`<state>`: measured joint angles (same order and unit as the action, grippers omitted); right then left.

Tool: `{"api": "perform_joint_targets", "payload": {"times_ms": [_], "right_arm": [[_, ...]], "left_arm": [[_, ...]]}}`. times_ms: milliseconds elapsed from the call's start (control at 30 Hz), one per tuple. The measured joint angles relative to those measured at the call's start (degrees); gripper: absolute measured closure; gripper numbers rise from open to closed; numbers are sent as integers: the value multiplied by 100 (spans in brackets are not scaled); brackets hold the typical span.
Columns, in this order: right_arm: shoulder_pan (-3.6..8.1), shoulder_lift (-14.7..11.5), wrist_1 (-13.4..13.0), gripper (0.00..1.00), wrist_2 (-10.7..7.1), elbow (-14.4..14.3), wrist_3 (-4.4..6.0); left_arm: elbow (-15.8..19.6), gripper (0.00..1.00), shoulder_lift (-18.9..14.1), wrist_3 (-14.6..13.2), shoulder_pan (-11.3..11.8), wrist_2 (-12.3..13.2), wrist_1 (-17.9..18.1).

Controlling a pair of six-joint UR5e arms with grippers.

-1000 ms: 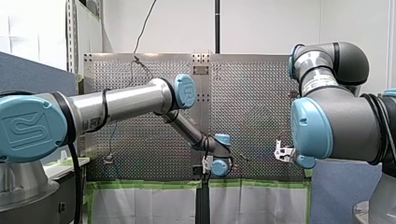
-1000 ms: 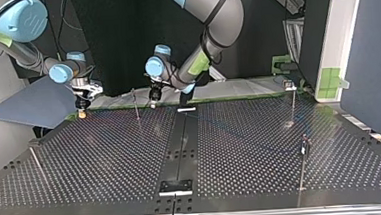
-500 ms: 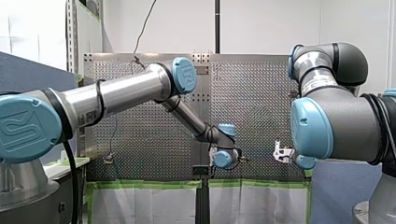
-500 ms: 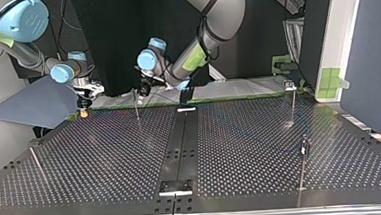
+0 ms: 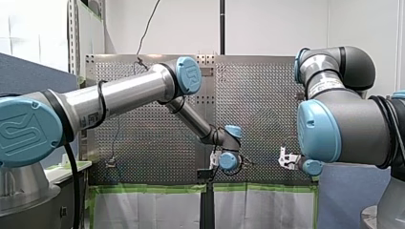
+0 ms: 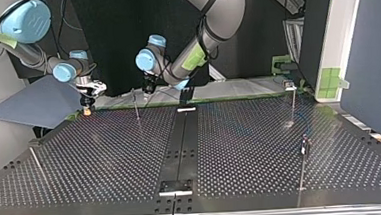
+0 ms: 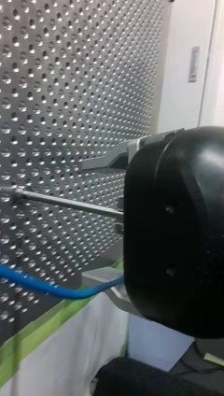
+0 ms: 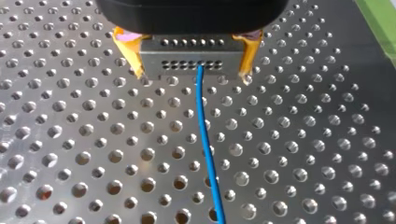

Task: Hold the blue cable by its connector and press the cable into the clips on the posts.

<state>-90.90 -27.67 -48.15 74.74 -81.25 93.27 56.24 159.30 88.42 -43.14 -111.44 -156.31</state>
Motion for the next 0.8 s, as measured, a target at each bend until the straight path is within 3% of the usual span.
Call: {"api": "perform_joint_targets", "payload": {"times_ms": [267, 567, 800], "right_arm": [[-1, 9, -4, 100, -2, 6, 0], [-10, 10, 9, 100, -25, 7, 0], [-18, 11, 15, 100, -35, 10, 0]], "left_arm": [[3, 0, 1, -90, -106, 98, -116], [15, 0, 3, -358, -190, -6, -392], [10, 0, 0, -237, -347, 195, -323]]}}
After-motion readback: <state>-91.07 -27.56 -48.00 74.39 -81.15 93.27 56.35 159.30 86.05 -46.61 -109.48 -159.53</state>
